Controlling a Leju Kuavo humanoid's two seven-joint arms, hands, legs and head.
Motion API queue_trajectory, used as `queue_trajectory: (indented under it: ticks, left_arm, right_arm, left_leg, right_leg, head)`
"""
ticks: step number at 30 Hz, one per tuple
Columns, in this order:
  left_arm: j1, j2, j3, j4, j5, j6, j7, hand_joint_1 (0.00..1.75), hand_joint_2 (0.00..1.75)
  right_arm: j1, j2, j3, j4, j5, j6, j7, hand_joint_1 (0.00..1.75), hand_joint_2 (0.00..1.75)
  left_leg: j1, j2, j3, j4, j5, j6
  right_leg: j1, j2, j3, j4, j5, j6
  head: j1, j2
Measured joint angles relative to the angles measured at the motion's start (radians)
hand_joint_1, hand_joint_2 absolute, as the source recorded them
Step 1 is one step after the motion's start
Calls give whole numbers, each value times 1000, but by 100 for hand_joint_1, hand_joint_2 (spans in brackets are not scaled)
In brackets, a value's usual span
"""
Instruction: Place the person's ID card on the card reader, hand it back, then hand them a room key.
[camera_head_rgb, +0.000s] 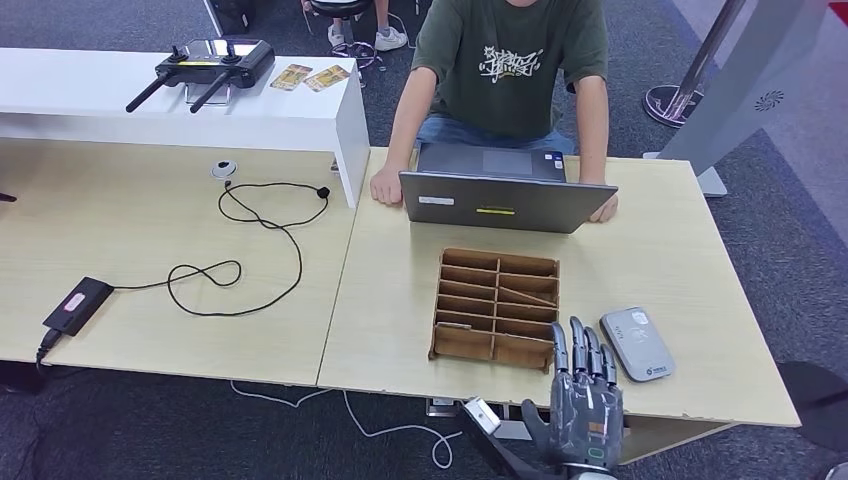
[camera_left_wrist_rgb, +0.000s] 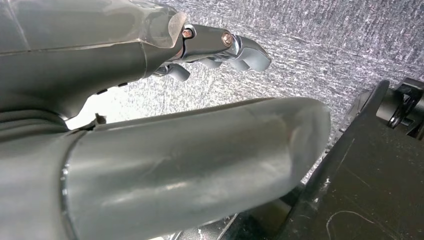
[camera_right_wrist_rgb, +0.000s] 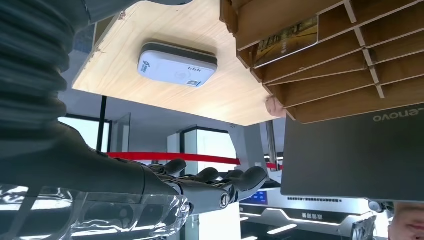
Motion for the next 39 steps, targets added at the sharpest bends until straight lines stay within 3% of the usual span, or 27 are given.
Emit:
queue_trajectory:
  ticks: [13,23,39]
  left_arm:
    - [-8,-9,0,0,-16,-15,2,0,0]
    - [-22,-20,-1,0,-28,-37,9,0,0]
    - [-42,-24,-2,0,-35,-62,9,0,0]
  right_arm:
    - [-5,81,-64,54,0,-67,-116,0,175]
    - [-85,139,-127,170,-9,-136,-216,0,175]
    - [-189,179,-190,335,-8,-172,-251,0,175]
  left_leg:
    - [0,0,0,0,0,0]
    - [0,0,0,0,0,0]
    - [0,0,0,0,0,0]
  right_leg:
    - [0,0,0,0,0,0]
    - [0,0,0,0,0,0]
    - [0,0,0,0,0,0]
  head:
    - [0,0]
    - [0,0]
    - [0,0]
